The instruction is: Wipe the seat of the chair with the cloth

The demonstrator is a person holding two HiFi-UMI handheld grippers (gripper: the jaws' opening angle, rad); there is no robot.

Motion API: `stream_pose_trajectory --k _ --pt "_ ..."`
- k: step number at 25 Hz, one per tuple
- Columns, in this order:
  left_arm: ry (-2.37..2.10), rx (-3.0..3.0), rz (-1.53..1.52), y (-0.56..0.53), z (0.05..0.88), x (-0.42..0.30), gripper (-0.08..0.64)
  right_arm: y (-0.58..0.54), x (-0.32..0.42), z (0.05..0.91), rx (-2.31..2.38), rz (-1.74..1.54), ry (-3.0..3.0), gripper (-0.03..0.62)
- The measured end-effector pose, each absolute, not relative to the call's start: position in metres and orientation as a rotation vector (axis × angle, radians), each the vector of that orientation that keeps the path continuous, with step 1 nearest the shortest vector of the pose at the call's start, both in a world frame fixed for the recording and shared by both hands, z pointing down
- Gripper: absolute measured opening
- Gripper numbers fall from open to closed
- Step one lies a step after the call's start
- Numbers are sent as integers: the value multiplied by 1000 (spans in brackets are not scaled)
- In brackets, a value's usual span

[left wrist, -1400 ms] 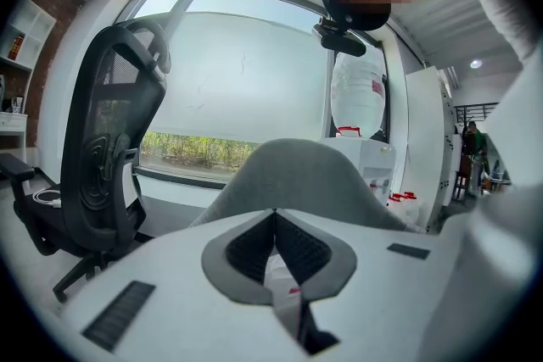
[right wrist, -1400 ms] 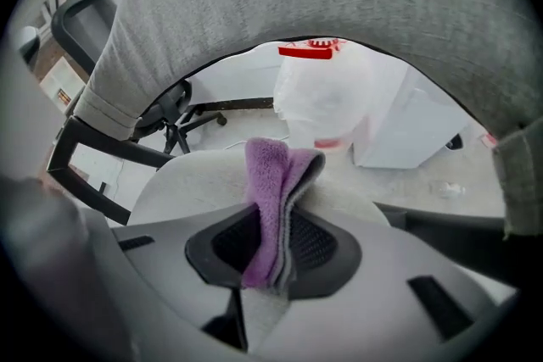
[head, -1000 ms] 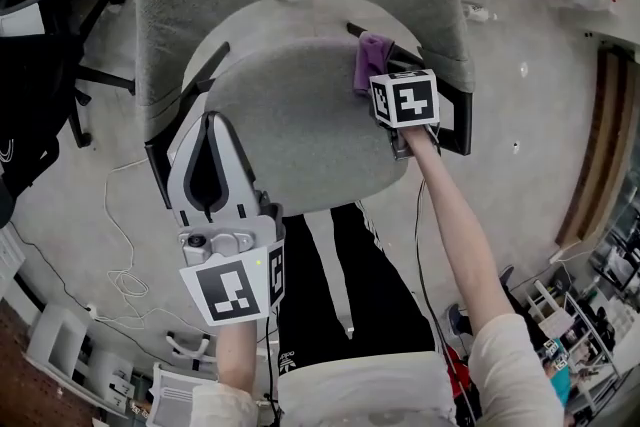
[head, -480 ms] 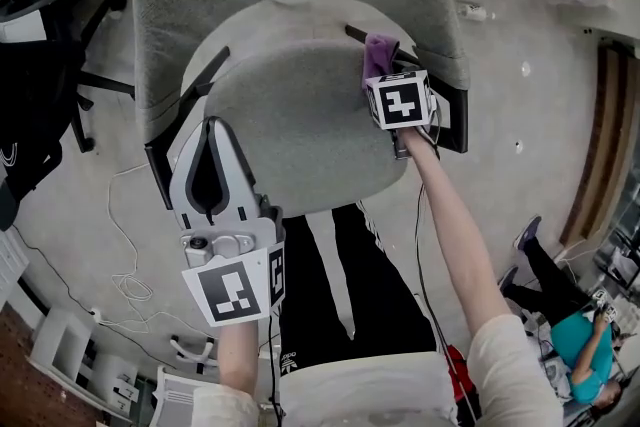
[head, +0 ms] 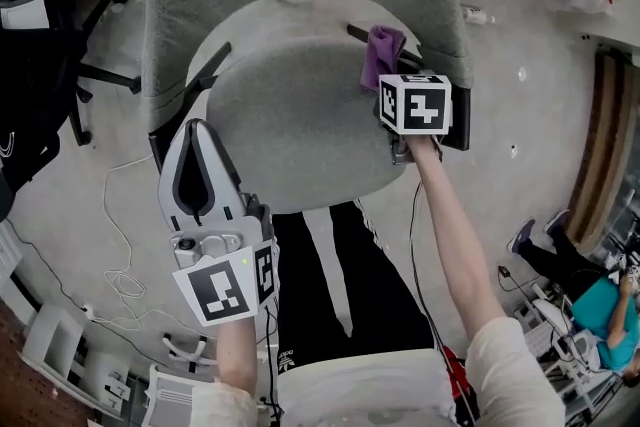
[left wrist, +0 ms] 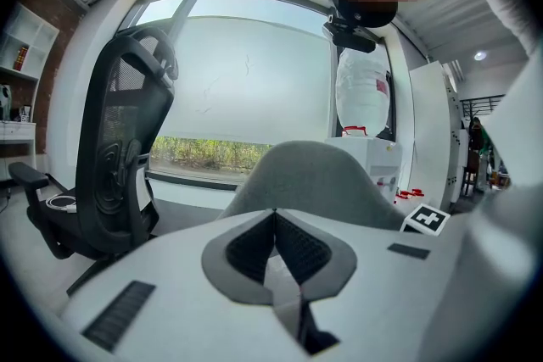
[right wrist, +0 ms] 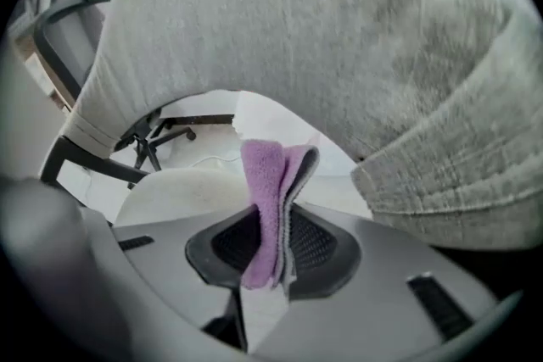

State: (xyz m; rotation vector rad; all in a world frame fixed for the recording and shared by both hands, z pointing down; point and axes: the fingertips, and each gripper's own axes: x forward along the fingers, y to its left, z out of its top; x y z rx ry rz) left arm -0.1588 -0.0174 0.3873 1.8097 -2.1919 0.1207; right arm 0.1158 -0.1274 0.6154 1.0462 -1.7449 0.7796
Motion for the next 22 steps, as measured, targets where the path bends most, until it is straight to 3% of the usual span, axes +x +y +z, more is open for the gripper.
stream_pose_trajectory --k 11,22 --pt "-2327 1666 128 23 375 -212 12 18 -93 611 503 937 -1995 92" --pt "-2358 1564 133 58 393 -237 14 98 -175 646 311 1054 -1928 92"
